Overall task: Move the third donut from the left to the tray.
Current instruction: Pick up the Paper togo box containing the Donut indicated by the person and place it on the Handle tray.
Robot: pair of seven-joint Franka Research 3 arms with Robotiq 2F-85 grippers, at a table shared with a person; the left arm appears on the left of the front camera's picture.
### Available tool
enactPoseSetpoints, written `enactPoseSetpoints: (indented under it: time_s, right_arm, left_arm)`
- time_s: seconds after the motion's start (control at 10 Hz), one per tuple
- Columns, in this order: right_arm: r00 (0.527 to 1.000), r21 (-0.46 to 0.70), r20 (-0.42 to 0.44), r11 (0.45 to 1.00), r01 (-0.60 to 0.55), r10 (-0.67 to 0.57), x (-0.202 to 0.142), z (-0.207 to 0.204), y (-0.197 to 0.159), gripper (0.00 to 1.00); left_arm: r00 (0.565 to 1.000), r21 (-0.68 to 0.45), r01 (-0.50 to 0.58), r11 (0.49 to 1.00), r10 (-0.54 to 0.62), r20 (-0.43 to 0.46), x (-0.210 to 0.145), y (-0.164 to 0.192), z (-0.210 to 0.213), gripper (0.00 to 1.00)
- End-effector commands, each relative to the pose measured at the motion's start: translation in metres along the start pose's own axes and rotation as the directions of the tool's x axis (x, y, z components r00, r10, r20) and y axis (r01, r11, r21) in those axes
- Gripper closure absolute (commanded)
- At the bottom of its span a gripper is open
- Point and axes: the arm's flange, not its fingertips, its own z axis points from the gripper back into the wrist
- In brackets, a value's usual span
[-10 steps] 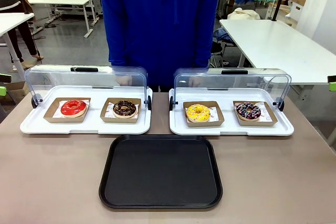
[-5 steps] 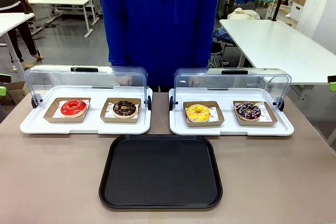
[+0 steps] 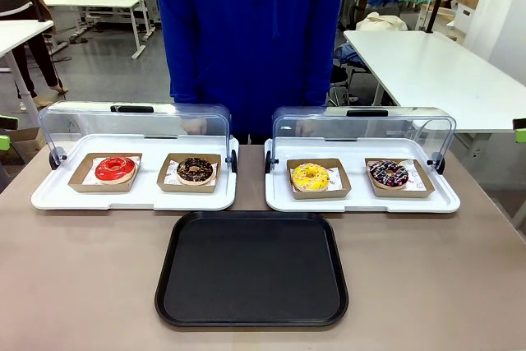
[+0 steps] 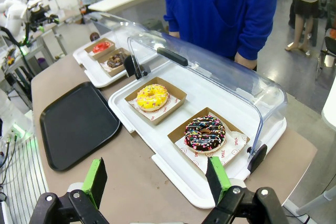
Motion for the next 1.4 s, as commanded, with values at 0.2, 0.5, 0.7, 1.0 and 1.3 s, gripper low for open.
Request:
enactPoseSetpoints:
  time_s: [0.2, 0.5, 0.7, 1.0, 1.3]
  right_arm:
    - [0.999, 0.0, 0.031, 1.0, -0.025, 0.025, 0.0039, -0.0003, -0.004, 0.0]
    - [0.999, 0.0, 0.031, 1.0, -0.025, 0.025, 0.0039, -0.0003, -0.004, 0.0]
    - [0.999, 0.0, 0.031, 1.0, -0.025, 0.025, 0.0039, -0.0003, -0.004, 0.0]
    - [0.999, 0.0, 0.031, 1.0, -0.025, 0.025, 0.0039, -0.0003, -0.004, 0.0]
    - [0.999, 0.0, 0.031, 1.0, -0.025, 0.025, 0.0039, -0.0003, -0.004, 0.0]
  left_arm:
    - [1.0, -0.008, 0.007, 1.0, -0.007, 0.008, -0.0004, 0.0001, 0.0013, 0.0]
    - [1.0, -0.008, 0.007, 1.0, -0.007, 0.008, -0.0004, 0.0001, 0.0013, 0.0]
    - [1.0, -0.008, 0.007, 1.0, -0.007, 0.008, -0.0004, 0.0001, 0.0013, 0.0]
    - [1.0, -0.008, 0.007, 1.0, -0.007, 0.008, -0.0004, 0.0001, 0.0013, 0.0]
    - [1.0, -0.008, 0.007, 1.0, -0.007, 0.008, -0.0004, 0.0001, 0.0013, 0.0]
